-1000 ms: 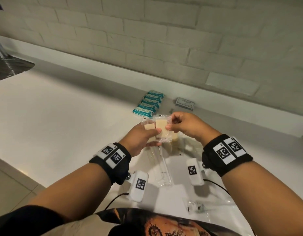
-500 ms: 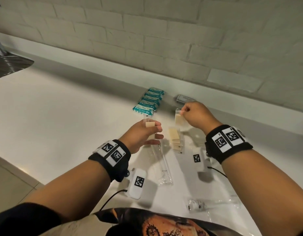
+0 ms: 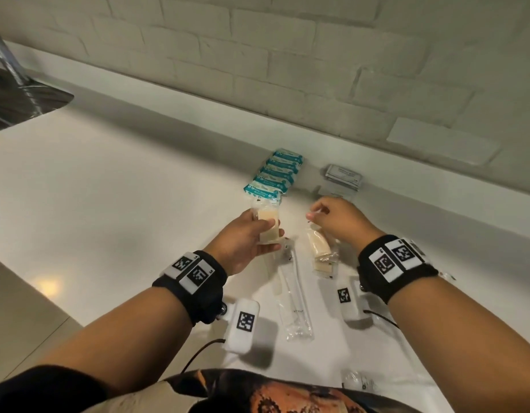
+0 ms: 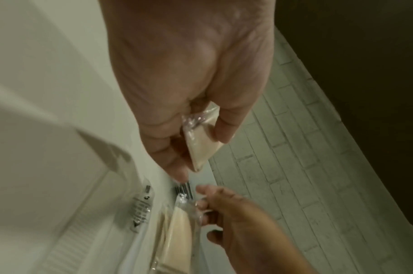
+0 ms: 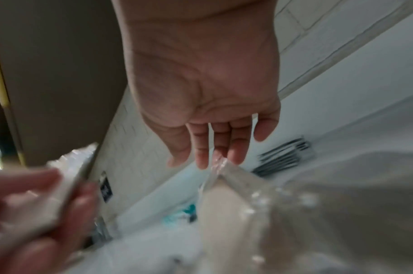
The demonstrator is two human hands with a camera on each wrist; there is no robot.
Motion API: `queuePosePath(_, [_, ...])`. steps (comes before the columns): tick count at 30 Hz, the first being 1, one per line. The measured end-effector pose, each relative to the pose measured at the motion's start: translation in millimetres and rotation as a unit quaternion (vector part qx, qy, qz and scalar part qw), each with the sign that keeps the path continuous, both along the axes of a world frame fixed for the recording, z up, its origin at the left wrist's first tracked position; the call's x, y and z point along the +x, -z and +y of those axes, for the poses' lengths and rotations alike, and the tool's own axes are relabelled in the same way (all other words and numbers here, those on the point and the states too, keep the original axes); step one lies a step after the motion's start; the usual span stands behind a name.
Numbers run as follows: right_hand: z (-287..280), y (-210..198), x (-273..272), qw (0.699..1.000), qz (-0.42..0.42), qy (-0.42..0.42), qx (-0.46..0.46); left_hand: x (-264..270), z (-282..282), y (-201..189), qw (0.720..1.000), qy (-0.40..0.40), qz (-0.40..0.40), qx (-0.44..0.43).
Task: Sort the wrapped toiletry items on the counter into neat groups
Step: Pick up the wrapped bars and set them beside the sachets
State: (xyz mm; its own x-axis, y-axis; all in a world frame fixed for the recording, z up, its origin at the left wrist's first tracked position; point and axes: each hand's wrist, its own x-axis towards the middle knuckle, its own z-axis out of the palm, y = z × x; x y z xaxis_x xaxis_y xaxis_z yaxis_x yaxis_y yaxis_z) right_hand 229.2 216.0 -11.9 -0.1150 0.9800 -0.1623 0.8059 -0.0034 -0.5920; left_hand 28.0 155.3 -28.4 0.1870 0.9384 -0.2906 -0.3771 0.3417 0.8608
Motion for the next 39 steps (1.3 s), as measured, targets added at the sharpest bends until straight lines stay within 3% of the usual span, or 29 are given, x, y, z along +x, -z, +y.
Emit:
queuePosePath(3, [-17,-17,-15,0.986,0.165,-0.036,0.006,8,2,-3,0.997,0.020,0.069,0.024])
queuePosePath(6, [-26,-30,-21,0.984,0.152,-0.072,0.055,20,4,-6,0.981,0.075,0.158,0.079])
queuePosePath(8, [-30,-34,-19,0.982,0.165,-0.091,0.017,25,5,-7,0.972,0.088,0.190,0.103])
queuePosePath(14, [-37,-35,0,0.949,0.311,0.018,0.036,25,0,-17,0.987,0.056,0.135,0.069])
queuePosePath(18, [-47,-31,8,0.964,0.263,-0.015,-0.026,24,-1,-23,0.989,-0.013,0.126,0.074])
queuePosePath(23, [-53,-30,4,0.971,0.239,-0.025,-0.001,33,-1,-21,0.970,-0.013,0.217,0.106])
queuePosePath(28, [-51,-29,8,0.997,0.056,-0.036,0.043,48,-7,-11,0.958,0.020,0.266,0.110])
queuePosePath(30, [-50,-30,14,0.997,-0.003,-0.021,0.071,48,-9,-2,0.928,0.067,0.348,0.112])
queuePosePath(33, [-45,-28,26,0.999,-0.014,0.017,0.049,35,-13,9,0.813,0.153,0.542,0.149])
queuePosePath(37, [-39,-20,28,0.999,-0.014,0.030,0.004,15,-13,10,0.683,0.187,0.685,0.173])
queuePosePath(39, [-37,-10,18,0.999,0.026,0.035,-0.009,11,-10,10,0.668,0.184,0.701,0.169])
